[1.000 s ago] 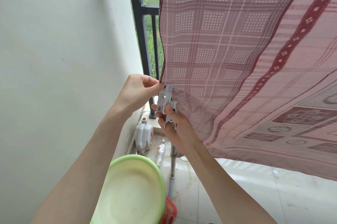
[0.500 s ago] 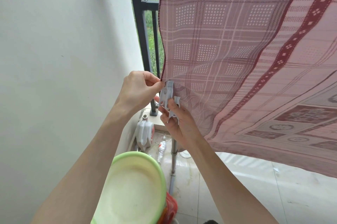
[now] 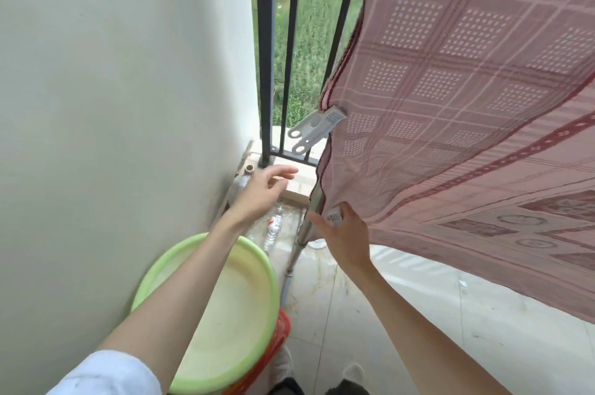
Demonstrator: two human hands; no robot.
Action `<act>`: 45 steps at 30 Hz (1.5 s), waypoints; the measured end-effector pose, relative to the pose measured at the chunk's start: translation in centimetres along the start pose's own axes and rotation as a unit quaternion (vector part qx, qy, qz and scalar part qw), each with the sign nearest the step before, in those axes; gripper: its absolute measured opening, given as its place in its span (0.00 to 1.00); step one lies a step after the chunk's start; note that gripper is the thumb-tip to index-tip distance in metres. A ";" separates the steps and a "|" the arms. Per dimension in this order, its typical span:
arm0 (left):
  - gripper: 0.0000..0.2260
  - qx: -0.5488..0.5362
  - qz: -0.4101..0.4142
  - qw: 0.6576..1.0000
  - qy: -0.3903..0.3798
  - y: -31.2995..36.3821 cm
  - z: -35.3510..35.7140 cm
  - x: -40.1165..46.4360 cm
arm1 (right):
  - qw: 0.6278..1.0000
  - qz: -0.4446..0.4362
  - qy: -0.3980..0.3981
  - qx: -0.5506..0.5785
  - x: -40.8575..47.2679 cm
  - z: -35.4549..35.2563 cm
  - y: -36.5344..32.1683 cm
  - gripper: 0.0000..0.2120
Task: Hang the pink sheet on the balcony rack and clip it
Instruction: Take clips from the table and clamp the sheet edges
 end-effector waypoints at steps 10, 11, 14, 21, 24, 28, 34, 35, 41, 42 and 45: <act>0.11 0.092 0.046 0.991 -0.088 -3.6 6.6 4.0 | 0.988 -0.065 0.005 -0.143 2.9 1.9 1.9 0.13; 0.10 0.098 0.047 0.991 -0.082 -4.1 6.8 4.0 | 0.987 -0.071 0.001 -0.144 3.0 2.3 2.1 0.11; 0.11 0.104 0.056 0.990 -0.072 -4.6 7.0 3.7 | 0.985 -0.089 0.002 -0.144 3.0 2.9 2.4 0.07; 0.06 0.080 0.075 0.993 -0.041 -5.0 5.5 3.7 | 0.978 -0.144 -0.035 -0.148 1.4 4.3 2.0 0.03; 0.06 0.078 0.080 0.994 -0.011 -6.0 4.2 3.3 | 0.981 -0.142 -0.035 -0.129 0.4 4.6 1.5 0.03; 0.05 0.014 0.049 0.999 0.015 -8.5 2.0 1.7 | 0.988 -0.129 -0.034 -0.075 0.2 4.8 0.7 0.04; 0.16 -0.038 0.022 0.997 -0.063 -7.9 4.2 2.9 | 0.998 -0.063 -0.024 -0.009 0.9 5.4 1.7 0.07; 0.18 -0.026 0.034 0.996 -0.079 -6.9 5.0 3.4 | 0.998 -0.062 -0.025 -0.002 0.8 5.4 1.6 0.05; 0.04 0.055 0.053 0.996 -0.047 -6.7 5.5 4.6 | 0.998 -0.027 -0.040 0.044 0.9 5.3 1.9 0.05; 0.04 0.038 0.048 0.997 -0.037 -7.2 5.2 4.6 | 0.998 -0.024 -0.039 0.046 1.0 5.5 2.1 0.06; 0.05 -0.011 0.039 0.998 -0.041 -7.9 4.9 4.1 | 0.998 -0.011 -0.030 0.057 1.2 5.7 2.8 0.07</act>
Point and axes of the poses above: each hand's wrist, its own x-axis towards the middle knuckle, its own z-axis out of the palm, y = z × x, the point moved 9 cm from there along x, towards the middle knuckle, and after that the axes turned 8 degrees about -z, right-handed, at the moved point
